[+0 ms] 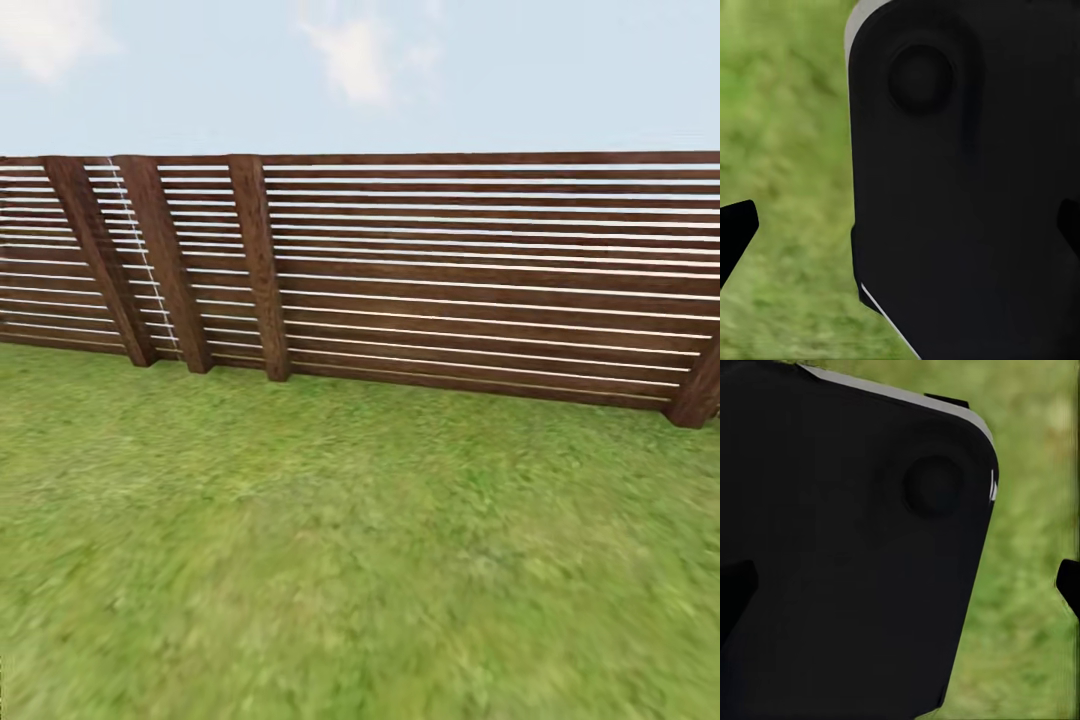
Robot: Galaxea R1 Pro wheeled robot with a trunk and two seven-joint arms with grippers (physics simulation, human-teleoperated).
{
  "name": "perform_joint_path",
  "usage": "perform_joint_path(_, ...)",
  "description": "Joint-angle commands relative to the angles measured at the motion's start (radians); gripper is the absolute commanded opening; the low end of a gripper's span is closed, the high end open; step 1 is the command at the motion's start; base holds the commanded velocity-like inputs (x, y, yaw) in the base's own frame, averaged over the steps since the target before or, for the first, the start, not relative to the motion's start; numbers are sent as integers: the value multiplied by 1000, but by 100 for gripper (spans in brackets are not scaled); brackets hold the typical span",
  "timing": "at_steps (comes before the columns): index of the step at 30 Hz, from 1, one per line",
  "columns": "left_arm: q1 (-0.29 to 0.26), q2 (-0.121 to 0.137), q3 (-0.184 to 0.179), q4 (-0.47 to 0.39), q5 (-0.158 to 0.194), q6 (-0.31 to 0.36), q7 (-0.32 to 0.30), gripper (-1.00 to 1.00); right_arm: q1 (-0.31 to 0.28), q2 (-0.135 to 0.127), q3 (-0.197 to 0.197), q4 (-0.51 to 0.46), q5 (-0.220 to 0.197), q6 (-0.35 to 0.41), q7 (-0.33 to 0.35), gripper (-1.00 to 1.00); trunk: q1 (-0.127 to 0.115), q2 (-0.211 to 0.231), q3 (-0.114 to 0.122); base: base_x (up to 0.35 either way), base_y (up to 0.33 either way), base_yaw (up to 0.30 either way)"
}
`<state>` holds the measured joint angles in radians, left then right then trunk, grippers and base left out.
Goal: Take the three Easter eggs out of the wicker basket on the lawn in the garden, then place them on the lawn next to a single tree (choose any tree) so that all three eggs are next to the same tree and none are left in the basket.
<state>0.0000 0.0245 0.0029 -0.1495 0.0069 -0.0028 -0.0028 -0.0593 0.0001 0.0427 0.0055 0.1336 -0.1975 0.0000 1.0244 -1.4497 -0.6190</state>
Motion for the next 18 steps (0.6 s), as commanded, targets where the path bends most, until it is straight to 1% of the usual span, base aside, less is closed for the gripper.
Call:
perform_joint_path(1, 0, 0, 0, -1, 1, 0, 0, 100, 0, 0, 4, 1, 3, -3, 0, 100, 1, 0, 0, 322, 0, 216)
perform_joint_path(18, 0, 0, 0, -1, 1, 0, 0, 100, 0, 0, 4, 1, 3, -2, -2, 100, 1, 0, 21, 322, 0, 216)
